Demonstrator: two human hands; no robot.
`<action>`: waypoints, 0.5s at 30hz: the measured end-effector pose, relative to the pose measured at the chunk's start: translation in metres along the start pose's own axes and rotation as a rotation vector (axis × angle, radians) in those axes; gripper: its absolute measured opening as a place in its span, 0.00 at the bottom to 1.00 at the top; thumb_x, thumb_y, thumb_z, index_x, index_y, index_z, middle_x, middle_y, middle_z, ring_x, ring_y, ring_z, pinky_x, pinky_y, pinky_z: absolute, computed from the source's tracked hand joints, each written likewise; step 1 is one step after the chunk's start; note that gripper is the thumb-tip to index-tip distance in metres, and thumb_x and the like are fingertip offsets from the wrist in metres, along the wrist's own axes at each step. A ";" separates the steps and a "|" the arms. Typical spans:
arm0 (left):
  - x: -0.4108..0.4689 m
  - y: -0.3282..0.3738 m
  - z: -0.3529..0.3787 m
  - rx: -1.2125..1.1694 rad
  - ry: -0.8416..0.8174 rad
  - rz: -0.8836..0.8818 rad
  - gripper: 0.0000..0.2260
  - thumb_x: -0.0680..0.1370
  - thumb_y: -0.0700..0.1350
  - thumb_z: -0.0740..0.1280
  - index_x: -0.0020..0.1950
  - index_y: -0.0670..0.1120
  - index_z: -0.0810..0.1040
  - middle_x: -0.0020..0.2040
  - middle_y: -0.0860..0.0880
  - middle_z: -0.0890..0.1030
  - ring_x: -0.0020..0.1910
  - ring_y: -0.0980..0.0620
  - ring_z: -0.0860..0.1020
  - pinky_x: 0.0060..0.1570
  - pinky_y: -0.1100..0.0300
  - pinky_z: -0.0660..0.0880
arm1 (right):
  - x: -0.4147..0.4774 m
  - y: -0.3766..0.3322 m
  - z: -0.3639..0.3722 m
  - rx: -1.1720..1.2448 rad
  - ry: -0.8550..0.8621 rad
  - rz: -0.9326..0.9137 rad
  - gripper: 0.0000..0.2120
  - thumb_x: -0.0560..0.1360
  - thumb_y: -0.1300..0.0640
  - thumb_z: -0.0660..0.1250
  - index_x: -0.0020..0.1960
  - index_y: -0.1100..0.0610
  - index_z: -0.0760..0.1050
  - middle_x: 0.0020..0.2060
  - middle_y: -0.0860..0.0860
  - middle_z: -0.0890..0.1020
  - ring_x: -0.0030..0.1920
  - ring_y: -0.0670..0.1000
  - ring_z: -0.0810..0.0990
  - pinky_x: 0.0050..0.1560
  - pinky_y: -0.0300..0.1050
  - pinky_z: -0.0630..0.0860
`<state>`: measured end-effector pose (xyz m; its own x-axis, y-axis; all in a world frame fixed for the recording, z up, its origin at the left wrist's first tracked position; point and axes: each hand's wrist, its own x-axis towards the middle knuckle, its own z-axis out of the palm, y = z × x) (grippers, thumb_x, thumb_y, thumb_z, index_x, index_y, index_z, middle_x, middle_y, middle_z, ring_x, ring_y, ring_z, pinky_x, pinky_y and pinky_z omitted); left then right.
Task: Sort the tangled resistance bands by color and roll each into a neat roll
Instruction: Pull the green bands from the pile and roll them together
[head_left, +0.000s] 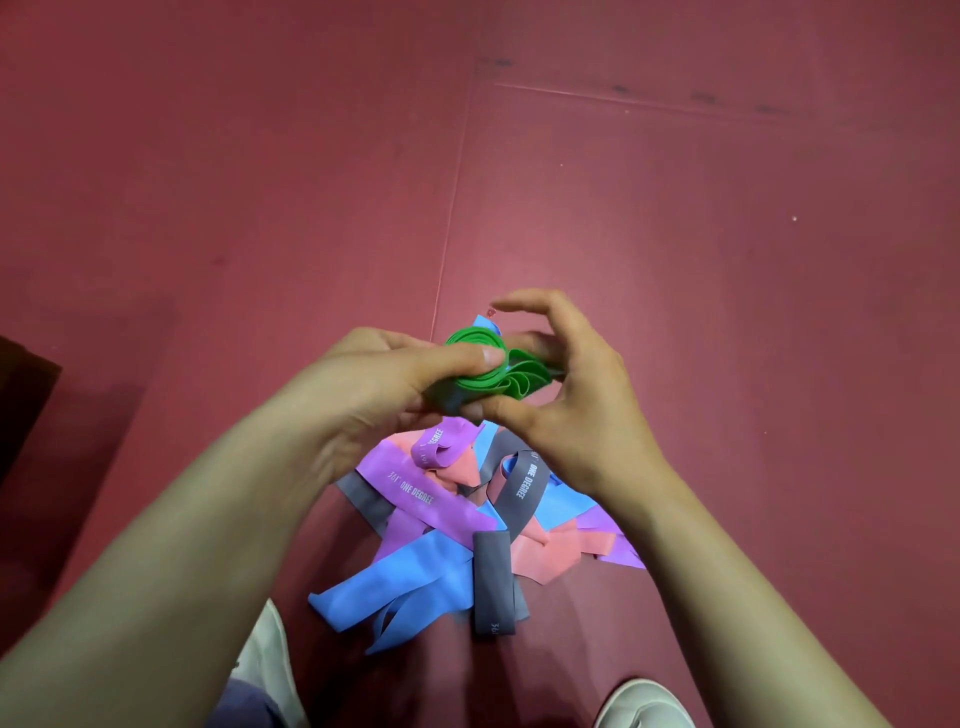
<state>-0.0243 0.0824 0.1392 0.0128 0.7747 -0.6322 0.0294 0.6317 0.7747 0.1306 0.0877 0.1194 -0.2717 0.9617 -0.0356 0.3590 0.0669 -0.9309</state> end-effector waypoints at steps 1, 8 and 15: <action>0.000 0.000 -0.001 0.018 -0.003 -0.018 0.06 0.69 0.47 0.74 0.37 0.45 0.82 0.35 0.45 0.84 0.32 0.54 0.81 0.37 0.64 0.75 | 0.000 0.000 0.000 -0.006 -0.024 -0.008 0.26 0.61 0.64 0.79 0.53 0.46 0.73 0.40 0.44 0.84 0.42 0.43 0.82 0.46 0.36 0.76; -0.003 0.000 0.013 -0.053 0.019 0.027 0.38 0.56 0.66 0.70 0.57 0.42 0.81 0.47 0.45 0.86 0.47 0.49 0.83 0.54 0.55 0.77 | 0.005 -0.003 0.001 0.124 0.143 0.098 0.16 0.60 0.61 0.81 0.42 0.50 0.78 0.35 0.45 0.83 0.36 0.45 0.82 0.39 0.38 0.78; -0.001 -0.003 0.026 -0.145 0.105 0.189 0.23 0.65 0.67 0.71 0.48 0.51 0.80 0.46 0.49 0.85 0.45 0.52 0.83 0.47 0.57 0.76 | 0.004 -0.007 -0.003 0.335 0.247 0.256 0.14 0.62 0.56 0.80 0.36 0.58 0.75 0.23 0.45 0.78 0.24 0.44 0.75 0.27 0.34 0.70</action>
<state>0.0017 0.0789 0.1376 -0.0996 0.8732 -0.4771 -0.1075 0.4672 0.8776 0.1294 0.0917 0.1267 0.0223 0.9731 -0.2294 0.0683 -0.2304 -0.9707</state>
